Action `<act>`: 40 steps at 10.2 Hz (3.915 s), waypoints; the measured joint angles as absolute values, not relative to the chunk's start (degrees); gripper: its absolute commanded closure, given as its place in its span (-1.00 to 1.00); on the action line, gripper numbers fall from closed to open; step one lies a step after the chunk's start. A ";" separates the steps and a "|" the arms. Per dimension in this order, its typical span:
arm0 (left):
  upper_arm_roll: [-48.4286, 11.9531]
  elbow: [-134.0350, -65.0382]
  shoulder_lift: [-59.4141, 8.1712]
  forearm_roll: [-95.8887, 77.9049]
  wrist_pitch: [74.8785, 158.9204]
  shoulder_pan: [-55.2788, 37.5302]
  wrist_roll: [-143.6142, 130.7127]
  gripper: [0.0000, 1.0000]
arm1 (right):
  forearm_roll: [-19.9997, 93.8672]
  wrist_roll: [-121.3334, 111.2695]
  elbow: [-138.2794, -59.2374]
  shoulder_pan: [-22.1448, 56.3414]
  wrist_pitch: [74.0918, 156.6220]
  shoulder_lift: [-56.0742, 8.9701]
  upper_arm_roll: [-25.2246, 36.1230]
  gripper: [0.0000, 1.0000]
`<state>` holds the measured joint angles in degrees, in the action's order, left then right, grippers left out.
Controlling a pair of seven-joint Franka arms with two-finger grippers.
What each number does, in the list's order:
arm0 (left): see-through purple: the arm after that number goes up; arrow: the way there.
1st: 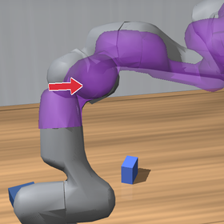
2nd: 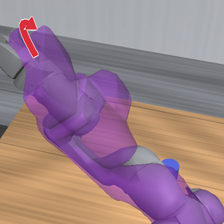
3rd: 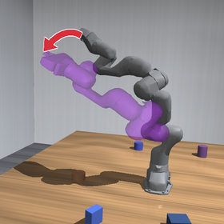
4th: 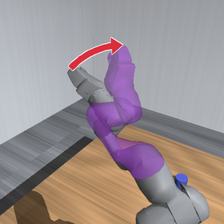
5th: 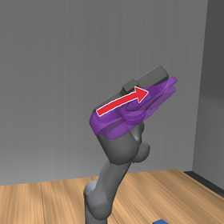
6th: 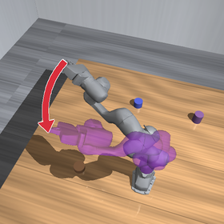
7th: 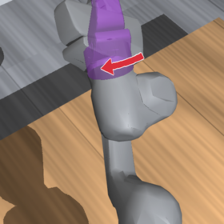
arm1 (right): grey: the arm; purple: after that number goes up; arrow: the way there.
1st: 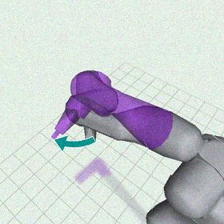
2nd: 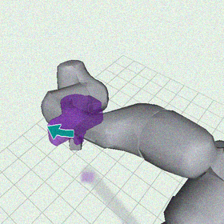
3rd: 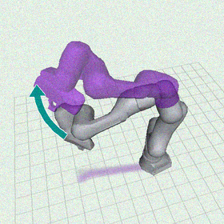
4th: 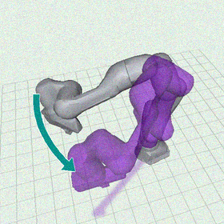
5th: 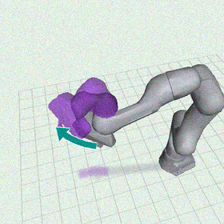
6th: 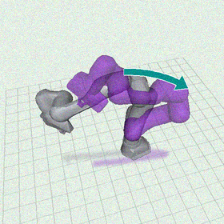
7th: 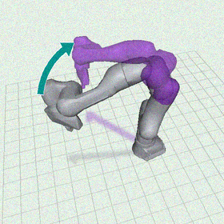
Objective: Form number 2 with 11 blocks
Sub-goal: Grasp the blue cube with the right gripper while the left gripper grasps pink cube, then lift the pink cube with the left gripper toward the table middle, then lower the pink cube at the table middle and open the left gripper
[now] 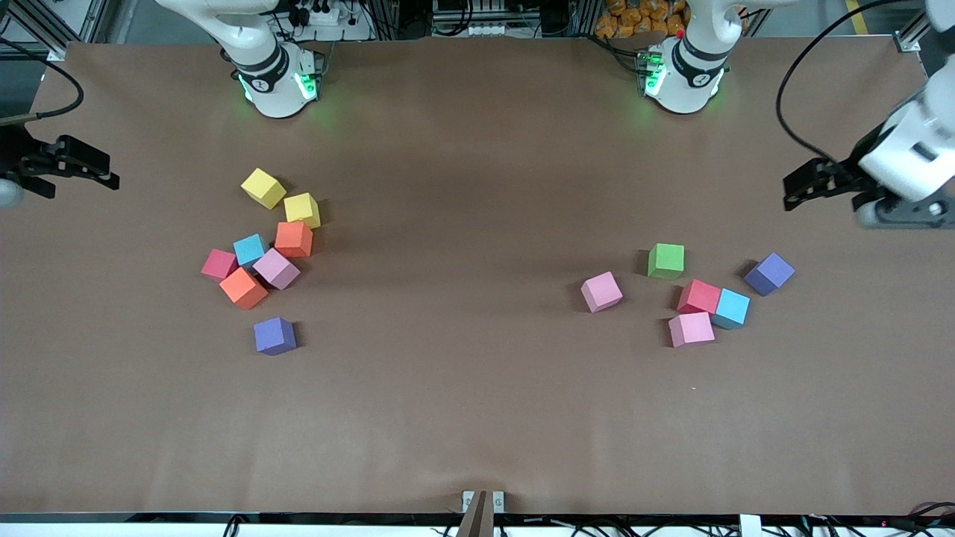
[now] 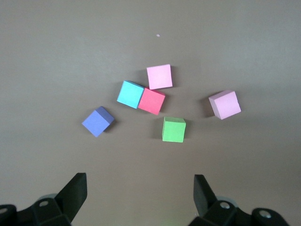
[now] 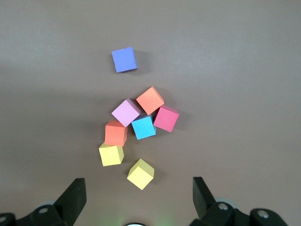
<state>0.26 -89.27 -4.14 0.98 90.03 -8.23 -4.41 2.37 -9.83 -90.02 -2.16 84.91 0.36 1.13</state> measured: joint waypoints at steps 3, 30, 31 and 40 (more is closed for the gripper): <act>0.24 -89.59 -12.40 0.97 93.42 -12.99 -5.65 -1.00 | 4.01 -10.14 -89.91 -1.53 84.84 -4.37 0.87 -1.00; 0.11 -102.78 -34.32 -7.19 130.03 -27.01 -36.91 1.00 | 9.24 -17.33 -97.17 5.51 133.44 -38.99 0.62 0.80; -0.15 -103.21 -33.50 -7.19 130.03 -28.39 -36.98 1.00 | 9.23 -18.98 -97.17 5.49 133.44 -38.95 0.64 1.00; -17.30 -112.49 -25.05 -2.02 131.32 -44.16 -54.19 1.00 | 9.55 -20.54 -92.00 5.64 124.66 -38.20 0.39 1.00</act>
<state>-17.30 -112.49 -25.05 -2.02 131.32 -44.16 -54.19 9.55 -20.54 -92.00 5.64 124.66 -38.20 0.39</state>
